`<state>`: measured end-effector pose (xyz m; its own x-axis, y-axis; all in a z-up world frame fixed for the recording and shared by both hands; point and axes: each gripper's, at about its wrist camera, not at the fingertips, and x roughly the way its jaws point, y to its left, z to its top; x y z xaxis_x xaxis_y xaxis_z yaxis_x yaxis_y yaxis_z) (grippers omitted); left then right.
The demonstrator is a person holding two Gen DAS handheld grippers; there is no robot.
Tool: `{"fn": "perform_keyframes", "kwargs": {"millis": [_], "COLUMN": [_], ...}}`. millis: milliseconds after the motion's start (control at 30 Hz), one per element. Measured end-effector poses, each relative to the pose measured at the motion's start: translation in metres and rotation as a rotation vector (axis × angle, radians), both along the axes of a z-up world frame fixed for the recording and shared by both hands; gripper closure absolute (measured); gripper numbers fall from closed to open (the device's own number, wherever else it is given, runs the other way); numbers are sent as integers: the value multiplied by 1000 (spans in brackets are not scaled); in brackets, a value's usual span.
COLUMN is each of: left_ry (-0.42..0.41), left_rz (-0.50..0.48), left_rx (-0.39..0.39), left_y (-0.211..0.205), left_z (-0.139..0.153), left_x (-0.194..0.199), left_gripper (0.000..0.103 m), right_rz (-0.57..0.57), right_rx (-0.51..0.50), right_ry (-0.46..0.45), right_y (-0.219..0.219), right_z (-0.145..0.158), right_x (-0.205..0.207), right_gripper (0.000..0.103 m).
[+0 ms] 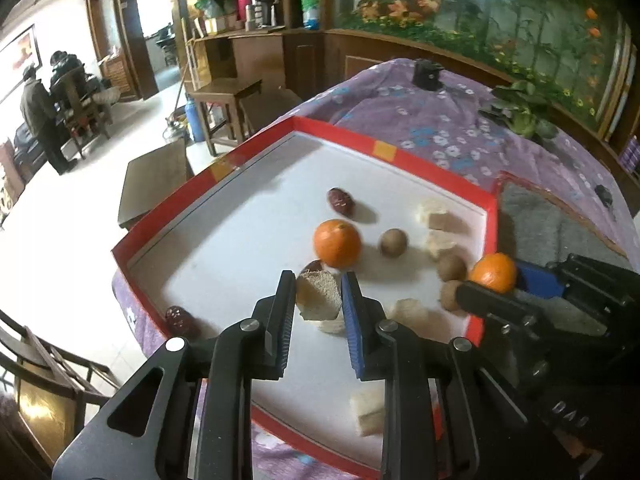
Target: Organize fruits
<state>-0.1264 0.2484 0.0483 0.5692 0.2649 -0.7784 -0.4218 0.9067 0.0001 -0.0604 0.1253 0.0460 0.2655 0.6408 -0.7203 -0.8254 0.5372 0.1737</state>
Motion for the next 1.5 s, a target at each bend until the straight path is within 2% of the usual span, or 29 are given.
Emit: {"fn": "perform_keyframes", "kwargs": {"millis": [267, 533, 633, 700, 767, 900, 1000, 1033, 1100, 1200, 1333, 1500], "left_ry": [9, 13, 17, 22, 11, -12, -39, -54, -89, -110, -136, -145], "left_rz": [-6, 13, 28, 41, 41, 36, 31, 31, 44, 42, 25, 24], "left_rx": [-12, 5, 9, 16, 24, 30, 50, 53, 69, 103, 112, 118], "left_y": [2, 2, 2, 3, 2, -5, -15, -18, -25, -36, -50, -59], "left_z": [-10, -12, -13, -14, -13, -7, 0, 3, 11, 20, 30, 38], "left_x": [4, 5, 3, 2, -1, -5, -7, -9, -14, -19, -27, -37], "left_gripper": [80, 80, 72, 57, 52, 51, 51, 50, 40, 40, 40, 40], "right_rz": [17, 40, 38, 37, 25, 4, -31, -58, -104, -155, -201, -231], "right_rx": [-43, -58, -51, -35, -27, 16, 49, 58, 72, 118, 168, 175], "right_ry": [-31, -48, -42, -15, -15, -21, -70, -96, -129, -165, -159, -145], "right_y": [33, 37, 33, 29, 25, 10, -5, -13, -26, -47, -71, -85], "right_z": [-13, -14, -13, -13, -12, -2, 10, 14, 22, 31, 38, 36], "right_x": [12, 12, 10, 12, 10, 2, -11, -15, -22, -31, -35, -38], "right_gripper": [71, 68, 67, 67, 67, 64, 63, 60, 54, 52, 49, 47]}}
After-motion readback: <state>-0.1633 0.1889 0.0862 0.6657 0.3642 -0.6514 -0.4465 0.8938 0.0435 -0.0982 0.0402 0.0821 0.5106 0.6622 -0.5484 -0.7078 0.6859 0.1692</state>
